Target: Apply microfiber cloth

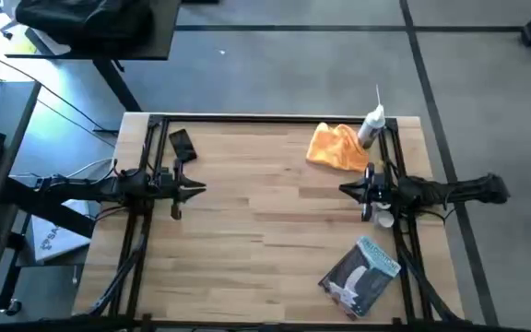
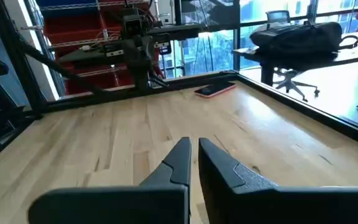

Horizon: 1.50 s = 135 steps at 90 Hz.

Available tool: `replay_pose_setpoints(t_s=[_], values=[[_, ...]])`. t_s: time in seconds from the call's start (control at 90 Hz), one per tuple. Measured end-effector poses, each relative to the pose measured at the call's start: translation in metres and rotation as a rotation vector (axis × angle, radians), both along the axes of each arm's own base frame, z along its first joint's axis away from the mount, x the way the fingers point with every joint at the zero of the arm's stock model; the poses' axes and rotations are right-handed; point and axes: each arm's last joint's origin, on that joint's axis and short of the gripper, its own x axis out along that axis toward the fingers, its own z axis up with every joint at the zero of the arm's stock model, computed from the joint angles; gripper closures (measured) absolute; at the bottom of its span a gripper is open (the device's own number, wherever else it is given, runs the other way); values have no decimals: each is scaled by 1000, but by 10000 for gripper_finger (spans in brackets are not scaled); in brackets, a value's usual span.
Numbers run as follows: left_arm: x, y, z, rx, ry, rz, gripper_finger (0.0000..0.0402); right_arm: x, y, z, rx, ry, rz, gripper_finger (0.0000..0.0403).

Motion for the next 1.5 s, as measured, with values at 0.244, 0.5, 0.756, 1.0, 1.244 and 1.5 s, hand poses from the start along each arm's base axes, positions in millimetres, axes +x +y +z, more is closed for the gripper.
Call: replay_pose_setpoints(t_s=[0.244, 0.5, 0.756, 1.0, 1.244, 1.5], values=[[0, 0, 0, 0, 0, 0, 364, 0, 0, 0, -284, 52, 18, 403], [0, 0, 0, 0, 0, 0, 364, 0, -1, 1, -310, 50, -9, 403], [0, 0, 0, 0, 0, 0, 364, 0, 1, 14, -46, -135, 33, 403], [0, 0, 0, 0, 0, 0, 364, -2, -1, 25, 103, -272, -26, 403], [0, 0, 0, 0, 0, 0, 364, 6, -1, 18, 228, -228, -75, 403], [0, 0, 0, 0, 0, 0, 364, 23, -3, 16, 364, -274, -199, 403]])
